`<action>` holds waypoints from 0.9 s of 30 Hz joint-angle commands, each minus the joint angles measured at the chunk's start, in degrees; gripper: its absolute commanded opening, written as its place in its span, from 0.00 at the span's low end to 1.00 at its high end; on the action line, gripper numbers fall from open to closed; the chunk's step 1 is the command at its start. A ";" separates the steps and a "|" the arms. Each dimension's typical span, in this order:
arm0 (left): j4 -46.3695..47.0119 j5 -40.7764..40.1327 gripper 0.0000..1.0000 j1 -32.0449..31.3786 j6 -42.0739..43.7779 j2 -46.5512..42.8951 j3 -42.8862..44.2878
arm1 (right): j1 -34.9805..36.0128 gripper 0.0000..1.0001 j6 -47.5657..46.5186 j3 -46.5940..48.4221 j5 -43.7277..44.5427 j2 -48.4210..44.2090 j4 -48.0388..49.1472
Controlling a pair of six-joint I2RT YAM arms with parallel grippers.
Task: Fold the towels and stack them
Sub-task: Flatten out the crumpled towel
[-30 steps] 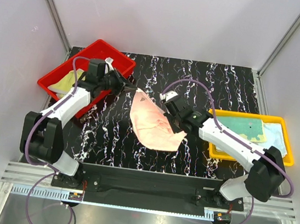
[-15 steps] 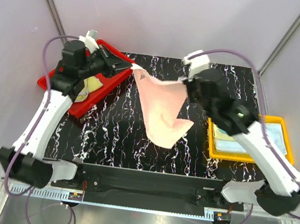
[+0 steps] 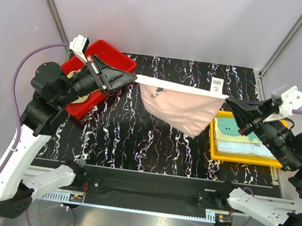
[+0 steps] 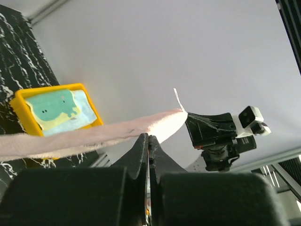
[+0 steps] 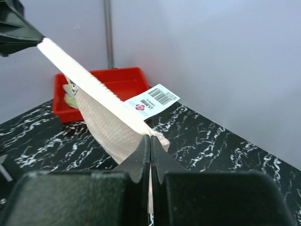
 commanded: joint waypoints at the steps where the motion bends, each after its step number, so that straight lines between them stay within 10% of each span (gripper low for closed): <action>1: 1.02 -7.58 0.00 -4.65 -0.13 -0.82 1.29 | -0.20 0.00 2.54 -3.69 -6.46 -1.92 2.61; 14: -8.93 -20.27 0.00 0.33 10.60 10.41 5.00 | -2.29 0.00 -14.47 -14.41 22.79 7.99 24.92; 27: 25.33 0.65 0.00 13.69 11.04 45.03 12.68 | -27.00 0.00 -3.87 -5.91 -1.10 43.73 33.20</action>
